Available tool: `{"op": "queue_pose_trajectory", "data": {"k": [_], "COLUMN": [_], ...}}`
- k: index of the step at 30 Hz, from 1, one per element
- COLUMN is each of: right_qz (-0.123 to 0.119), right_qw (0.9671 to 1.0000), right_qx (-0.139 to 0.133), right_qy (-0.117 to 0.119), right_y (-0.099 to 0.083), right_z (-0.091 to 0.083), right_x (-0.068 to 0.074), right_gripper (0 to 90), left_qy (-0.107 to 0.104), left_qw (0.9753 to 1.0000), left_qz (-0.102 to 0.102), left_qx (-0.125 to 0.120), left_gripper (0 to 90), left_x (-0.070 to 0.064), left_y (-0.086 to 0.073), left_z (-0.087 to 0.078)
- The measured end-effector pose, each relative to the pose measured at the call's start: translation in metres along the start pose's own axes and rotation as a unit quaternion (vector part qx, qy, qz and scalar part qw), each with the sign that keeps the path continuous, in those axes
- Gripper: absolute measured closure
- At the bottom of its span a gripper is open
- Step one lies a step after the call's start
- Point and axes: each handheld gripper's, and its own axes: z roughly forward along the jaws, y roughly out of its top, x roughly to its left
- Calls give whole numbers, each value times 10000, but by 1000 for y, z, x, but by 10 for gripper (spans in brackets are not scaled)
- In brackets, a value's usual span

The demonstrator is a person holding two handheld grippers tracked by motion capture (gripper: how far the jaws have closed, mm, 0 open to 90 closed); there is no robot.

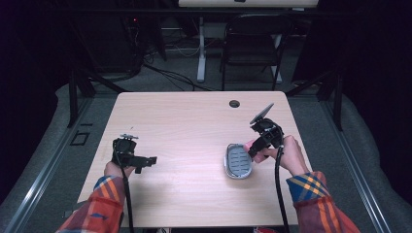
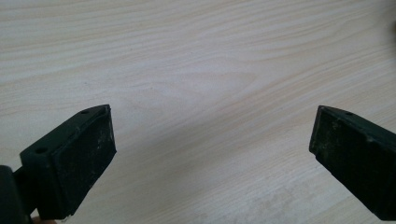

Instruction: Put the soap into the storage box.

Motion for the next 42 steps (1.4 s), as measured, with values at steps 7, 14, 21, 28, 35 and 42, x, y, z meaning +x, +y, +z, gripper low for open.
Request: {"op": "queue_pose_trajectory", "data": {"k": [7,14,21,28,35,42], "right_qz": [21,73,37,-25,16,76], "right_qw": [10000,9999,9999,9999,9999,9999], "right_qx": [41,21,50,126,94,109], "right_qy": [49,98,88,72,65,34], "right_y": [4,8,11,15,18,20], "right_z": [5,11,17,20,24,31], "right_x": [4,11,16,19,23,25], "right_gripper": [371,371,370,370,370,370], "left_qy": [-10,-20,-18,2,27,47], "left_qw": [10000,10000,10000,10000,10000,10000], "left_qz": [3,11,6,-7,-49,-86], "left_qx": [4,15,17,14,10,13], "left_gripper": [3,3,3,3,3,3], "left_x": [0,-1,0,1,2,4], "left_y": [0,0,-1,-2,-5,-7], "left_z": [0,0,-1,-1,-3,-5]}}
